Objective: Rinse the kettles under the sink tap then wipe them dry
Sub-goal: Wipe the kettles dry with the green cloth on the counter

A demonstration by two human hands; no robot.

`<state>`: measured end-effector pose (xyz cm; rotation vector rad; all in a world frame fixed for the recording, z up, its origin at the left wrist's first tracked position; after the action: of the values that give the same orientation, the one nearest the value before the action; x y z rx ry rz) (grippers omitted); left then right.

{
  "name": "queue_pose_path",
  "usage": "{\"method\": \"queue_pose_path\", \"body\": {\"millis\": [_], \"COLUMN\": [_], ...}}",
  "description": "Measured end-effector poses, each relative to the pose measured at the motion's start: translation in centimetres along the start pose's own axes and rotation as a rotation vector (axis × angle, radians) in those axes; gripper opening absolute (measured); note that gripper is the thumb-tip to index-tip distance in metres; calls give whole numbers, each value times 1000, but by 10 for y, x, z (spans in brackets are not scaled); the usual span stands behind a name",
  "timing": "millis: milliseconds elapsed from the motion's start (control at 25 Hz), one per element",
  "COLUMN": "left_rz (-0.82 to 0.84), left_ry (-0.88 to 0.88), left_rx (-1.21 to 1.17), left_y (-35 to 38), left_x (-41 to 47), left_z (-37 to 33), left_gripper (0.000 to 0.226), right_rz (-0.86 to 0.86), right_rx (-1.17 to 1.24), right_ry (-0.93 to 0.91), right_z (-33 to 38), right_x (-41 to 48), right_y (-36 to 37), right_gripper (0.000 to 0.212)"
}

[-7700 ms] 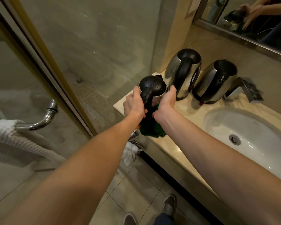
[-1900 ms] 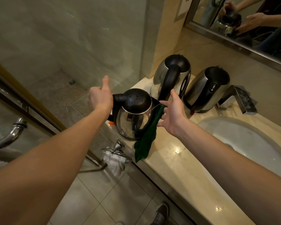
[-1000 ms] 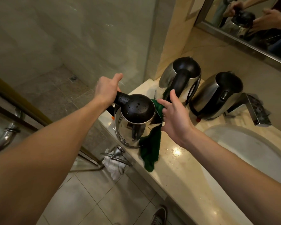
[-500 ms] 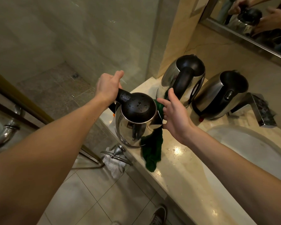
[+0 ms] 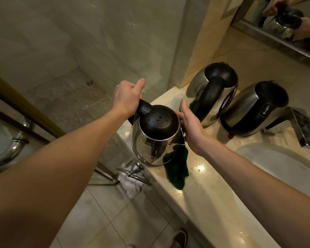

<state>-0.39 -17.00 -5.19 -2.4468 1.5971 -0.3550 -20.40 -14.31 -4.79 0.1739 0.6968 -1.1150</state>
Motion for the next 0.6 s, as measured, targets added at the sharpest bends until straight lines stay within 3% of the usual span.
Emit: {"method": "queue_pose_path", "body": {"millis": [120, 240, 400, 600], "left_rz": [-14, -42, -61, -70], "left_ry": [23, 70, 81, 71], "left_rx": [30, 46, 43, 23], "left_y": [1, 1, 2, 2], "left_x": [-1, -2, -2, -2], "left_z": [1, 2, 1, 1], "left_gripper": [65, 78, 78, 88], "right_rz": [-15, 13, 41, 98], "right_rx": [-72, -104, -132, -137], "right_ry": [-34, -134, -213, -116], "right_z": [6, 20, 43, 48], "right_x": [3, 1, 8, 24], "right_y": [-2, -6, -6, 3], "right_gripper": [87, 79, 76, 81]}}
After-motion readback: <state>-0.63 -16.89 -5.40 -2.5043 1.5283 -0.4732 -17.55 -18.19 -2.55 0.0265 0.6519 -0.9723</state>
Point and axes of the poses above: each hand's wrist, its own x-axis towards the middle knuckle, its own y-axis out of the palm, z = x × y, the point moved 1 cm from there along x, towards the middle knuckle, and after that the axes turned 11 degrees about -x, right-handed, at the moved point
